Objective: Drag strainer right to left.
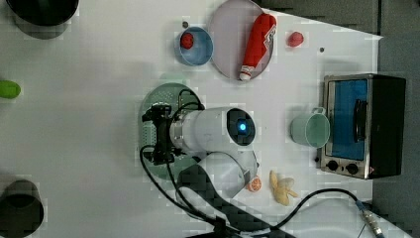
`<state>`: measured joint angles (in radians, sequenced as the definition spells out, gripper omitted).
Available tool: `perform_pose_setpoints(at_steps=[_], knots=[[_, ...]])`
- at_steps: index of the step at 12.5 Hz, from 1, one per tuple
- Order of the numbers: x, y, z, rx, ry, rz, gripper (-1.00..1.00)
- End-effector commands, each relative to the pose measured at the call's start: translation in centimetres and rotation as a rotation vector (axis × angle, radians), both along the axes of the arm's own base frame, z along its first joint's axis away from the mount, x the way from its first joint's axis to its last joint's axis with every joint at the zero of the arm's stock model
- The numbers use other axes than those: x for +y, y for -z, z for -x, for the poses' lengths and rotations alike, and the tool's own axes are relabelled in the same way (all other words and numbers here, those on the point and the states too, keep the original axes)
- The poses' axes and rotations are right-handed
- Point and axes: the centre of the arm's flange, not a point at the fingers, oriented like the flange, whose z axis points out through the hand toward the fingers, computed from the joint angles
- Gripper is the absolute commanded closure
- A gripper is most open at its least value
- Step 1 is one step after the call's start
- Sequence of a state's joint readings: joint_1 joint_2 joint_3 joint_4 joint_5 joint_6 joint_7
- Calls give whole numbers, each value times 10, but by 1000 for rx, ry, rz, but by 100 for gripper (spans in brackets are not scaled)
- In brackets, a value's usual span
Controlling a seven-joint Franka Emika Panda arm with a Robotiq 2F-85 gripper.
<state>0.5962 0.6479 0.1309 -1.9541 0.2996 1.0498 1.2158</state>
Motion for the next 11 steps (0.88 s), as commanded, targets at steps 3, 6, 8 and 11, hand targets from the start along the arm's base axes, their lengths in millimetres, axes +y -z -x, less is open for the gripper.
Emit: perform_pose_setpoints(at_steps=[3,6,8,11], knots=[[19,-21,-1,-24,-29,-16,-100],[-9,-89,-22,-87,-284,23,-100],[-52,-160,-51,-164,-430,51,-100],[-158,-269,-92,-273,-560,88,-100]])
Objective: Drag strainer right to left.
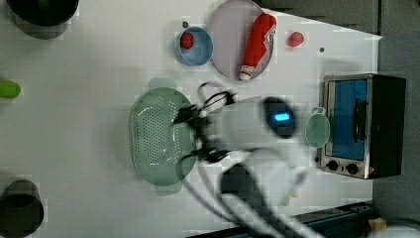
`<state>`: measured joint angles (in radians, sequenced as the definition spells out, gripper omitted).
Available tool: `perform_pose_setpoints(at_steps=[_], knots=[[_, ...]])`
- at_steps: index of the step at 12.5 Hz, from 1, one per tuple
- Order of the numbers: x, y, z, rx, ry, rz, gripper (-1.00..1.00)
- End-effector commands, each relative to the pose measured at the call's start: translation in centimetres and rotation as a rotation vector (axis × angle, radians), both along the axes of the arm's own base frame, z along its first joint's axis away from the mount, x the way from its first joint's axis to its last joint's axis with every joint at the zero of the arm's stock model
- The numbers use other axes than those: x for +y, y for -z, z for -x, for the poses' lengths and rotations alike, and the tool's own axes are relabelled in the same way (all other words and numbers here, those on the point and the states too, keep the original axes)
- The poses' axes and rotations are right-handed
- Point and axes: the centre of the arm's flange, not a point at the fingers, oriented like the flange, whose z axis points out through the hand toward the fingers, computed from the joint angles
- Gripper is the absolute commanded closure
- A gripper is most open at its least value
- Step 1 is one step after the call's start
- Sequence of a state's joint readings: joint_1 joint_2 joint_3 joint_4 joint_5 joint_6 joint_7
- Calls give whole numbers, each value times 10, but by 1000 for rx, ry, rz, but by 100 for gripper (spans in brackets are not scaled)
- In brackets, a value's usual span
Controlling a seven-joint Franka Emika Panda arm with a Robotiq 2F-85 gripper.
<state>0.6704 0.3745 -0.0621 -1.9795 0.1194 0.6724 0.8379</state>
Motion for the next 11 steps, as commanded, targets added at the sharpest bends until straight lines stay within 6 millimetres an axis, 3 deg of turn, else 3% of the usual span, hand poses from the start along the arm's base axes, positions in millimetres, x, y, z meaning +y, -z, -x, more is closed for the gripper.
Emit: perform_pose_setpoints(at_steps=[1,4,6,8,10,11], knots=[[-143,-178,-76,-237,-143,-100,-100],[-280,-257,-77,-249,-250,-62,-100],[-362,-286,-59,-195,-342,-36,-100],[-414,-302,-39,-168,-405,-52,-100],[-439,-314,-29,-188,-366,-43,-100],[-442,-316,-27,-183,-366,-23,-100]])
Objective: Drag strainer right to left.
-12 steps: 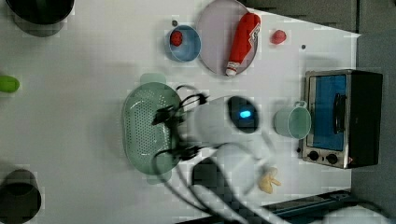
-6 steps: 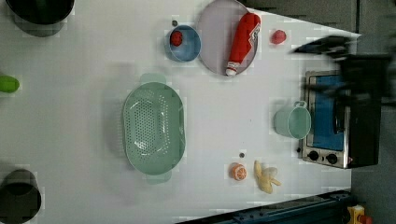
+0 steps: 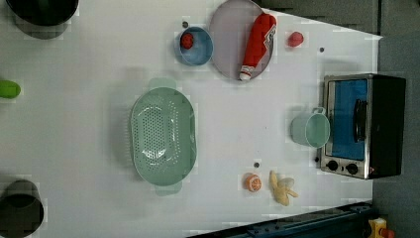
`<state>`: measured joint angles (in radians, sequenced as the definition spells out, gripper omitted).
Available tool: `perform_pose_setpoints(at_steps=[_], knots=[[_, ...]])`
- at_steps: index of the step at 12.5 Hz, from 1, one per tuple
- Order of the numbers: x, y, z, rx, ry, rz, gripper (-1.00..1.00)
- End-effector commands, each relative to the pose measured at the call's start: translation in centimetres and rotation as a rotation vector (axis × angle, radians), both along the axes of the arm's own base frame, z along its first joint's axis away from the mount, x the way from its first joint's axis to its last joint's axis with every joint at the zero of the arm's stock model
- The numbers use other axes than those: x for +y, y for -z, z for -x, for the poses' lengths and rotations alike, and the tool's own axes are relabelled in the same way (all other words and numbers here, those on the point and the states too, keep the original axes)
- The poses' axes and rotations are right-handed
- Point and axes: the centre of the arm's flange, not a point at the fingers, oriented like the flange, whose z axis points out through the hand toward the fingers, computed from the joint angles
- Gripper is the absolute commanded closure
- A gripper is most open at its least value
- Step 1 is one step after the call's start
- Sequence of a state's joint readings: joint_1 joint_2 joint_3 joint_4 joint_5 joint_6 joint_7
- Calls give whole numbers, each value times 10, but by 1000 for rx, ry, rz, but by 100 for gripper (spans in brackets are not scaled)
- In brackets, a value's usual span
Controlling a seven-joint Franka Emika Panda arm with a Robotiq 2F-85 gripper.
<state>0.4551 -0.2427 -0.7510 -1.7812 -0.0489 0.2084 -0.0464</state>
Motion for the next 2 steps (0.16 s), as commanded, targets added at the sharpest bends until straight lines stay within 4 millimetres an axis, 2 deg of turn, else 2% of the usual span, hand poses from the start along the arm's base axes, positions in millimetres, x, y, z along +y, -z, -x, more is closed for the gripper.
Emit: perform_pose_setpoints(at_steps=[1,2], knots=[[101,48,-34,139,-290,114,-100],[104,48,-34,146,-242,132,-100]])
